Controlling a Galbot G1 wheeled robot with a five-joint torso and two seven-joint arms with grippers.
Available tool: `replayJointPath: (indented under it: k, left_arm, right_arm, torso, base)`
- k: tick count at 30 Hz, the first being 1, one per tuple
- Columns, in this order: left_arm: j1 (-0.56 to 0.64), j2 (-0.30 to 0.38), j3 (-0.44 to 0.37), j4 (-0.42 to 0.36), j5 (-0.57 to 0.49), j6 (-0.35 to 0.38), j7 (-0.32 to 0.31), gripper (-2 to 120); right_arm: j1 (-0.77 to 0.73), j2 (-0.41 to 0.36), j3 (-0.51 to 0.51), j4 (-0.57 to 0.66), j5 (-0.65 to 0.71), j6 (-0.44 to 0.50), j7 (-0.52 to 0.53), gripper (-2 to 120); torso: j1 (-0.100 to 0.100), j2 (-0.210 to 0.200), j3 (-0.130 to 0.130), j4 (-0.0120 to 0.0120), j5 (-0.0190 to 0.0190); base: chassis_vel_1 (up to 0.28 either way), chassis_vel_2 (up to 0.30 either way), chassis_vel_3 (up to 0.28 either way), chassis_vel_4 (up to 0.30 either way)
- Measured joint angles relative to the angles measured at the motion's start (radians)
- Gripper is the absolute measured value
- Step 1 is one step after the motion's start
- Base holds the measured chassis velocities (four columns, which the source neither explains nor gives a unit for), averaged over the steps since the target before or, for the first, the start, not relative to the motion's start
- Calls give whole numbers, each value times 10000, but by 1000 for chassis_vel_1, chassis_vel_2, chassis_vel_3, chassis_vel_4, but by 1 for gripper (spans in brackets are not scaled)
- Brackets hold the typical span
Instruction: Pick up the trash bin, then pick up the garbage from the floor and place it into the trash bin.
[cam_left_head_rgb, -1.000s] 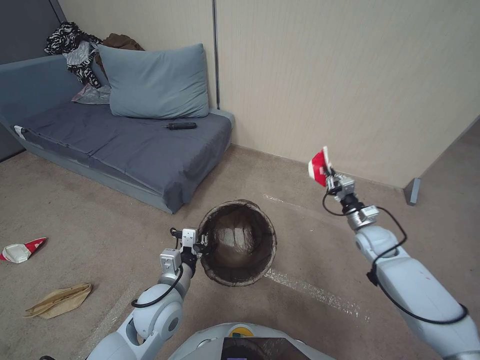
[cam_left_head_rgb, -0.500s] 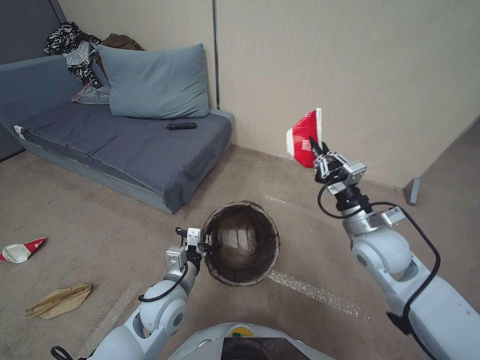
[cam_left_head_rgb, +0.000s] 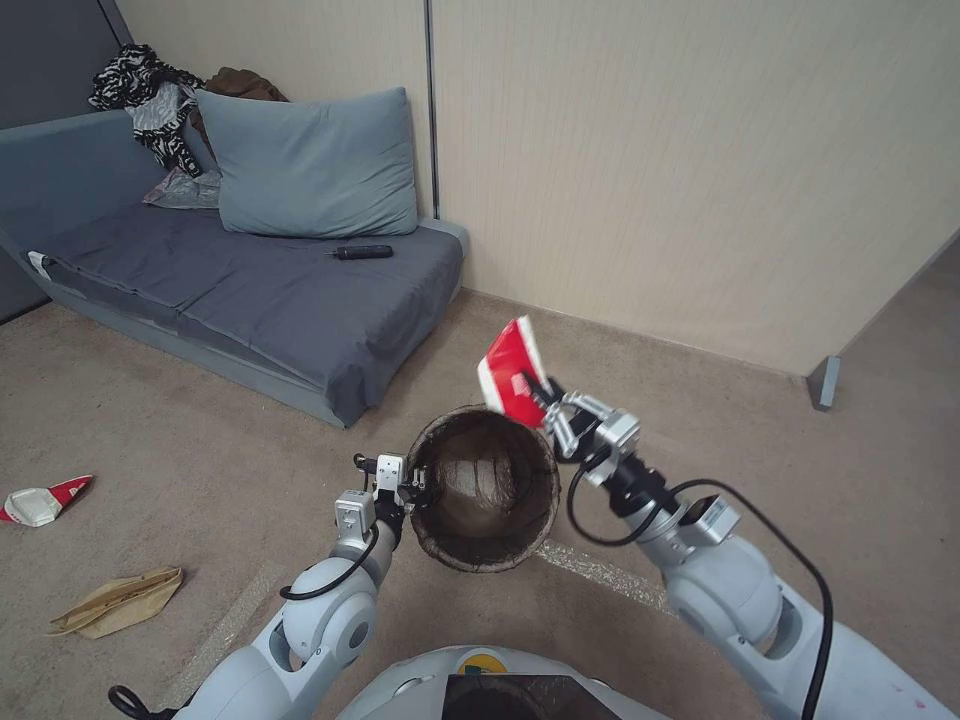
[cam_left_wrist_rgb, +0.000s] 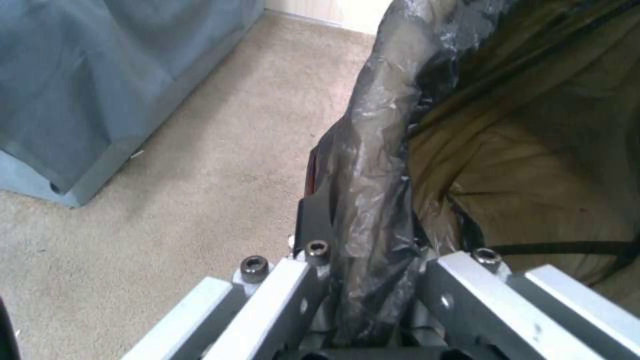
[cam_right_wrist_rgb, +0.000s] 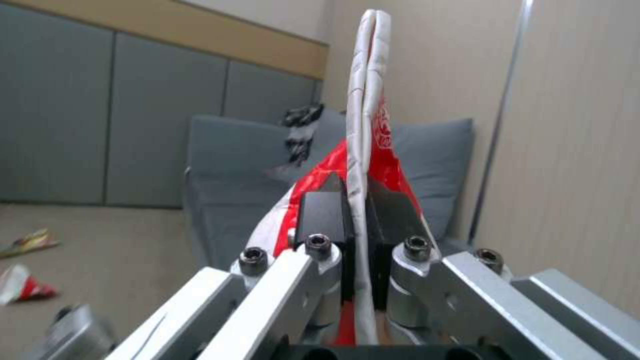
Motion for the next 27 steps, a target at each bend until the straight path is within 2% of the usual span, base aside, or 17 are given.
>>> replayJointPath:
  k: [3, 11, 25, 27]
  left_arm:
    - [-11, -14, -4, 24, -7, 5, -5, 2]
    - [-6, -60, -52, 24, -14, 5, -6, 2]
    - [62, -102, -166, -118, -50, -4, -30, 2]
    - [63, -118, -177, -134, -64, -5, -41, 2]
  right_arm:
    - [3, -95, -690, -277, -504, 94, -118, 3]
    - [384, -92, -1765, -1015, -941, 230, -164, 3]
    - [716, 56, -2424, -1786, -1317, 233, -128, 3]
    - [786, 59, -2448, -1894, -1348, 158, -65, 10]
  torso:
    - [0, 0, 0, 0, 0]
    - [0, 0, 0, 0, 1]
    - [0, 0, 0, 0, 1]
    - [0, 0, 0, 0, 0]
  base:
    - [0, 0, 0, 0]
    - [0, 0, 0, 0]
    - [0, 0, 0, 0]
    - [0, 0, 0, 0]
